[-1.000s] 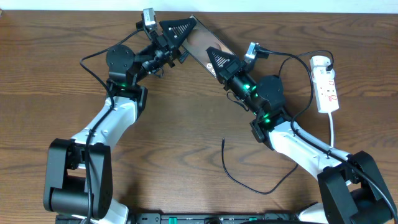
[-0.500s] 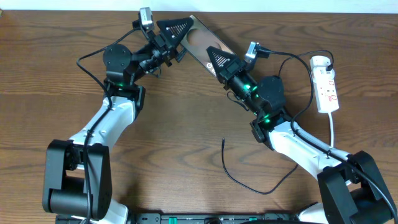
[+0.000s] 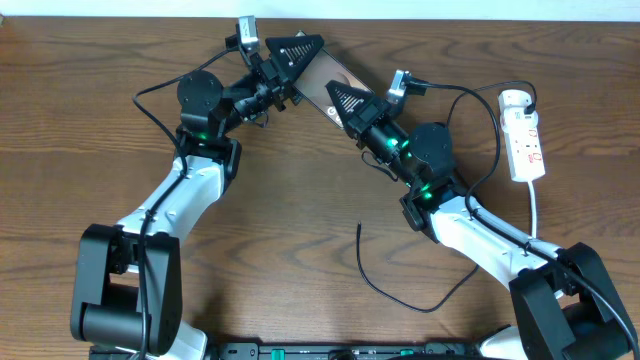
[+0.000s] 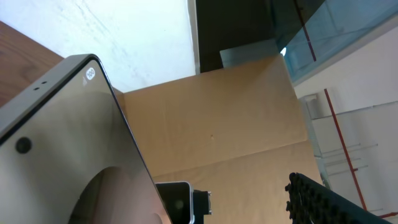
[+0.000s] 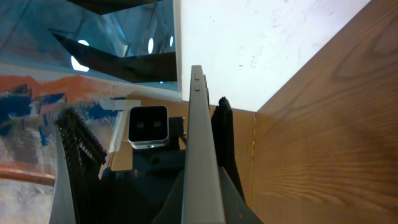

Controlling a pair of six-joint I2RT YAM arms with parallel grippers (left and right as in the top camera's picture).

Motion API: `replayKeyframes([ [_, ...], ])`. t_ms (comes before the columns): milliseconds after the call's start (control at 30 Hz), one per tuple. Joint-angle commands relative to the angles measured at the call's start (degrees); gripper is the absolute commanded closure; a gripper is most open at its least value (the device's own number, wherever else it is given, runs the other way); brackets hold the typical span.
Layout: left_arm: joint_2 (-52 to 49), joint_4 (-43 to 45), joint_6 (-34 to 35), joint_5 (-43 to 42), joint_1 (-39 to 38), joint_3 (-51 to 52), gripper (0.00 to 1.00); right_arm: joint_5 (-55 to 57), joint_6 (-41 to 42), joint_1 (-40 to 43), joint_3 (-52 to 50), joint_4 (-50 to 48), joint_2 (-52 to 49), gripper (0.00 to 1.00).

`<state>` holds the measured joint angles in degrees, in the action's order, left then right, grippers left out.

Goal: Plug charger to phone and switch on socket

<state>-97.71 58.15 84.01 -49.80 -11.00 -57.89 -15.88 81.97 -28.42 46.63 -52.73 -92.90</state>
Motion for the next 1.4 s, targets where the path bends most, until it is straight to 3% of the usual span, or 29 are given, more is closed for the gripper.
replayKeyframes([
  [0, 1.6, 0.6, -0.6, 1.2, -1.1, -1.9, 0.09, -0.3, -1.5, -0.5, 0.2, -0.4, 0.5, 0.99],
  [67, 1.6, 0.6, -0.6, 1.2, -1.1, -1.9, 0.09, -0.3, -1.5, -0.5, 0.2, -0.4, 0.5, 0.99],
  [167, 1.6, 0.6, -0.5, 1.9, -1.1, -1.9, 0.25, -0.4, -2.9, -0.5, 0.2, -0.4, 0.5, 0.99],
  [367, 1.6, 0.6, -0.3, 2.7, -1.2, -1.9, 0.31, -1.0, -2.9, -0.5, 0.2, -0.3, 0.5, 0.99],
  [600, 1.6, 0.6, 0.3, 2.9, -1.4, -1.9, 0.60, -2.7, -3.5, -0.6, 0.2, -0.2, 0.5, 0.99],
  [767, 1.6, 0.6, 0.3, 2.9, -1.4, -1.9, 0.74, -3.2, -4.0, -0.8, 0.2, -0.2, 0.5, 0.99],
  [1067, 1.6, 0.7, 0.3, 3.0, -1.6, -1.9, 0.88, -3.4, -4.5, -1.0, 0.2, -0.2, 0.5, 0.99],
  [1367, 1.6, 0.7, 0.3, 3.6, -1.6, -1.9, 0.93, -3.8, -4.5, -1.2, 0.2, -0.2, 0.5, 0.99],
])
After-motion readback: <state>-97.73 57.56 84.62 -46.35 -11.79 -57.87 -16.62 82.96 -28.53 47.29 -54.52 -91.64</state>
